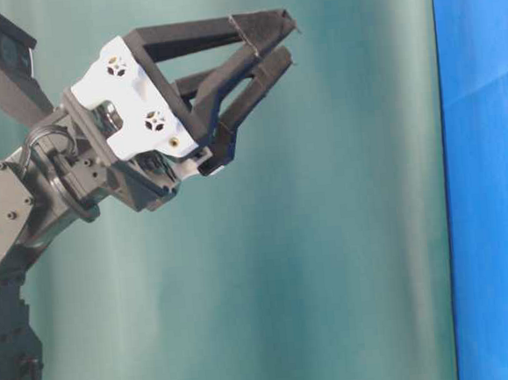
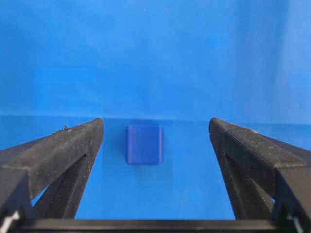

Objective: Handover the blue block to the right arm after grasping it with the left arm, then place it in the designated position.
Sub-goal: 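Lower the open left gripper over the blue cube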

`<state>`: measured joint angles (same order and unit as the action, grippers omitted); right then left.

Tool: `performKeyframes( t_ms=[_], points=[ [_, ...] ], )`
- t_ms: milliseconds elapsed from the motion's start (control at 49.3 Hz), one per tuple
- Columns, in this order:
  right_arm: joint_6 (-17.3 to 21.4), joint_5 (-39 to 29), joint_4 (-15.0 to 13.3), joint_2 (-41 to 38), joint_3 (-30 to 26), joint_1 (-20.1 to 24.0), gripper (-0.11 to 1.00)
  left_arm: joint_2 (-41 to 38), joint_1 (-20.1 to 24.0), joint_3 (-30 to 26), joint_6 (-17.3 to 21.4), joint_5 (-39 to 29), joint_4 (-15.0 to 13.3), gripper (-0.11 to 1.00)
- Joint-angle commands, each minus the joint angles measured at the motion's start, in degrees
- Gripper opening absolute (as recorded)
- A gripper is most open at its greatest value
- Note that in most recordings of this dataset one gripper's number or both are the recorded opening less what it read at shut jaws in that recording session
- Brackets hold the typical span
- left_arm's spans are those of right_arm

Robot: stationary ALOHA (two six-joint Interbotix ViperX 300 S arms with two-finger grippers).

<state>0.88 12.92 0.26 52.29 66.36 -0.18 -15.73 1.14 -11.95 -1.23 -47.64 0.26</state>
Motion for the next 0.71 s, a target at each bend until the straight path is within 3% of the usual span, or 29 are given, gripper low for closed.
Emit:
performKeyframes(
  t_ms=[0,689],
  points=[
    [0.1,0.2,0.1,-0.4,-1.4,-0.1,0.95,1.1,0.0,-1.1,-0.1,0.3,0.0,0.93],
    [0.1,-0.4,0.1,-0.4,-1.4,0.0,0.95,0.8,-0.1,1.1,-0.4,2.3,0.1,0.93]
  ],
)
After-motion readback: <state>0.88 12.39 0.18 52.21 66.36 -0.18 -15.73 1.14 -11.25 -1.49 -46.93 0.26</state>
